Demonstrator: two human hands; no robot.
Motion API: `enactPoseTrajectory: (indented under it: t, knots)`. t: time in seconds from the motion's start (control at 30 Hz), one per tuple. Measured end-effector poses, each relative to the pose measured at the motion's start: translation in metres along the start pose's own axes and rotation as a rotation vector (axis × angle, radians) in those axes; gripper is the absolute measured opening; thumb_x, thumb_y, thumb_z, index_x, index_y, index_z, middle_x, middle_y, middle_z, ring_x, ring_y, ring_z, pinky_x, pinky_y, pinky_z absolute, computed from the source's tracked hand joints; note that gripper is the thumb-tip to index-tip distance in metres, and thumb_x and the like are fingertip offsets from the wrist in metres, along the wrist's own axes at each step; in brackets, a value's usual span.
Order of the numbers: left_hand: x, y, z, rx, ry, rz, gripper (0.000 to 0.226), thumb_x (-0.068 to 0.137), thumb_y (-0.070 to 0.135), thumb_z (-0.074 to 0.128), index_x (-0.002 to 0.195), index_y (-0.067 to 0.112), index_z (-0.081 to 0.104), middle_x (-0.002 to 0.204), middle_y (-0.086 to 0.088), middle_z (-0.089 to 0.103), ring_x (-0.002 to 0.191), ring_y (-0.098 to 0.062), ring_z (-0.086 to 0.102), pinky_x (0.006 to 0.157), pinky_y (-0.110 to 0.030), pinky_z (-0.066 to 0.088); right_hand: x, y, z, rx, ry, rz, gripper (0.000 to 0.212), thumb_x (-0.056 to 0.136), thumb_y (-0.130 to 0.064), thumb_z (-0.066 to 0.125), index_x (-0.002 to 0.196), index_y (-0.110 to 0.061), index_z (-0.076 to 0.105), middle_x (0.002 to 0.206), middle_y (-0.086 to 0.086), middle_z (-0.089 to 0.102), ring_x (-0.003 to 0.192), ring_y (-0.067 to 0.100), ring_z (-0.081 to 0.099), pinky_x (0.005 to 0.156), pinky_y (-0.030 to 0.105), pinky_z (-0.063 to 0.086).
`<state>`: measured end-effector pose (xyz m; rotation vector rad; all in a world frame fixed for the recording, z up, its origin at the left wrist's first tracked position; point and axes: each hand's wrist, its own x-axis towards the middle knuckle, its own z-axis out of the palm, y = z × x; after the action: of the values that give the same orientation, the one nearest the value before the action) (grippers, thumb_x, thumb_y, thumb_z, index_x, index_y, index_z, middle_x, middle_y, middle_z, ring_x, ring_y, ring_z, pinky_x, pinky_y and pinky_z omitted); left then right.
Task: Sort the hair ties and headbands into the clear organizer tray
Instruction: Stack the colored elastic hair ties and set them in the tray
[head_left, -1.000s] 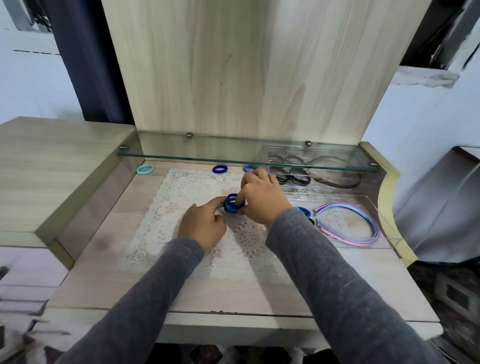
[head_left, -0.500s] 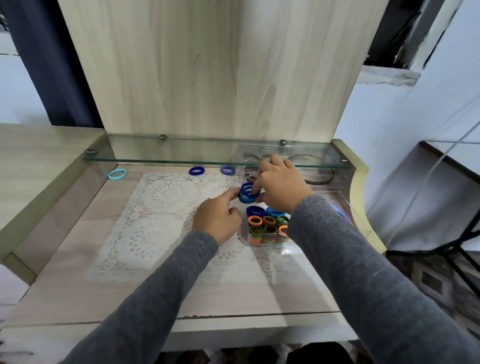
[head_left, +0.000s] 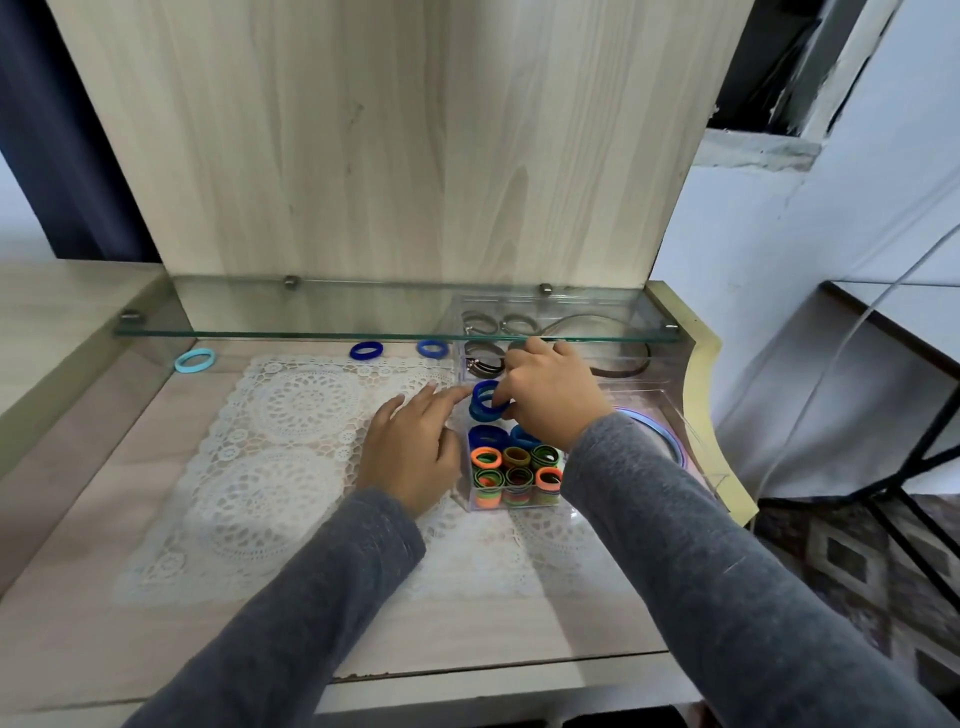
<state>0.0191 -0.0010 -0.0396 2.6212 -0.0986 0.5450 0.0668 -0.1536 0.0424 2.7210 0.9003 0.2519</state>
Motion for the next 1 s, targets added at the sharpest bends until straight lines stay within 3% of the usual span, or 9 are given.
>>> enactPoseTrajectory:
  t: [0.23,0.4,0.53,0.73,1.0]
  knots:
    - [-0.004,-0.011,0.010,0.021,0.070,0.121,0.051,0.080,0.013,0.042,0.128,0.021,0.059,0.130,0.002,0.062,0.131,-0.019,0.049,0.109,-0.042,0.034,0.010,-0.001,-0.002,0.032,-0.075,-0.004,0.025,0.091,-0.033,0.060,0.116,-0.034,0.066,0.122,-0.002,0.059,0.118,0.021,0.050,0.094,0.037,0.037]
    - [-0.004,-0.013,0.011,-0.005,0.063,0.130,0.050,0.083,0.017,0.036,0.126,0.023,0.061,0.132,0.005,0.061,0.132,-0.017,0.048,0.109,-0.040,0.034,0.016,-0.002,-0.002,0.064,-0.118,0.023,0.025,0.091,-0.031,0.061,0.115,-0.031,0.067,0.116,0.000,0.062,0.107,0.021,0.058,0.078,0.035,0.043]
    - [-0.003,-0.014,0.009,-0.039,0.076,0.180,0.049,0.083,0.020,0.033,0.118,0.024,0.066,0.130,0.007,0.062,0.129,-0.017,0.050,0.106,-0.037,0.033,0.020,-0.002,-0.002,0.068,-0.159,0.046,0.025,0.092,-0.030,0.060,0.117,-0.030,0.066,0.114,0.002,0.062,0.104,0.023,0.059,0.073,0.034,0.041]
    - [-0.005,-0.017,0.011,-0.075,0.076,0.283,0.038,0.082,0.016,0.038,0.096,0.023,0.072,0.123,0.006,0.066,0.125,-0.020,0.054,0.104,-0.041,0.040,0.023,-0.006,0.000,0.074,-0.198,0.099,0.026,0.094,-0.029,0.057,0.119,-0.027,0.063,0.116,0.006,0.061,0.103,0.026,0.060,0.078,0.037,0.046]
    - [-0.003,-0.018,0.014,-0.103,0.078,0.270,0.040,0.080,0.014,0.038,0.102,0.020,0.071,0.121,0.006,0.066,0.125,-0.016,0.054,0.103,-0.042,0.042,0.027,-0.012,0.002,0.068,-0.227,0.131,0.025,0.094,-0.019,0.054,0.117,-0.023,0.062,0.110,0.005,0.063,0.099,0.026,0.062,0.068,0.034,0.039]
